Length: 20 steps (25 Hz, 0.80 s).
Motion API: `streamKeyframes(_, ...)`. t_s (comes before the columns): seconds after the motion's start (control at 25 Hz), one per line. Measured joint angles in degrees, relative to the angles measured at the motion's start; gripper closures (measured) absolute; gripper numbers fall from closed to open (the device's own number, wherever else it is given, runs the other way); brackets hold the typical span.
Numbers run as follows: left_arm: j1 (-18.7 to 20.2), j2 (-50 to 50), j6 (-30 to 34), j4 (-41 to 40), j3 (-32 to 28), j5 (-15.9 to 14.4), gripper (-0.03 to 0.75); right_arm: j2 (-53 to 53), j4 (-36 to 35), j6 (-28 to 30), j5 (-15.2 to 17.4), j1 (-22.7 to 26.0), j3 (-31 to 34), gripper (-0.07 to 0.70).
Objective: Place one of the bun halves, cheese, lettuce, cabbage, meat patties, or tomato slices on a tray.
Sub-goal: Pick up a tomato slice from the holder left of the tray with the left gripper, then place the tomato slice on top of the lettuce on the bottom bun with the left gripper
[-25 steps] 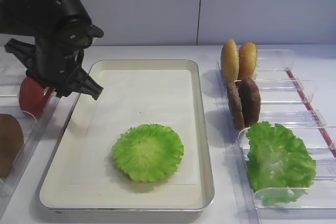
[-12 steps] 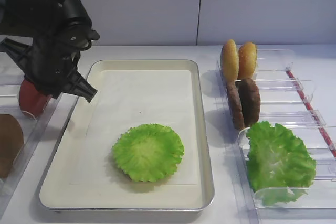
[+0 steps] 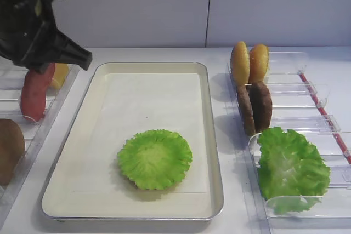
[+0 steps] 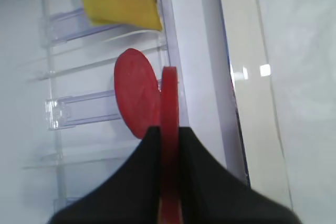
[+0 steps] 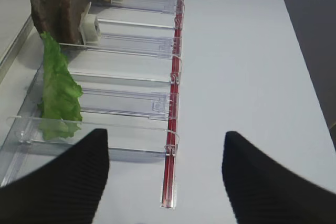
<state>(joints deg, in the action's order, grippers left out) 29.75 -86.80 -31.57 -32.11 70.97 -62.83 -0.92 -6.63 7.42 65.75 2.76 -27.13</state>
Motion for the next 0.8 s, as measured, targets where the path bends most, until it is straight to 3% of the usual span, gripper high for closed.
streamKeyframes(0.16,0.0,7.7,0.3,2.8,-4.2,0.7,0.656,0.0,0.0,0.0,0.0,0.0,0.0,0.149)
streamKeyframes(0.32,0.0,15.7,0.6,7.4,-11.3,4.1,0.656,0.0,0.0,0.0,0.0,0.0,0.0,0.149)
streamKeyframes(0.44,0.0,20.4,4.5,12.4,-14.5,7.5,0.656,0.0,0.0,0.0,0.0,0.0,0.0,0.149)
streamKeyframes(0.64,-4.7,21.7,18.7,31.3,-16.0,12.4,0.656,0.0,0.0,0.0,0.0,0.0,0.0,0.149)
streamKeyframes(0.8,-13.3,19.5,37.3,51.9,-16.1,12.1,0.656,0.0,0.0,0.0,0.0,0.0,0.0,0.149)
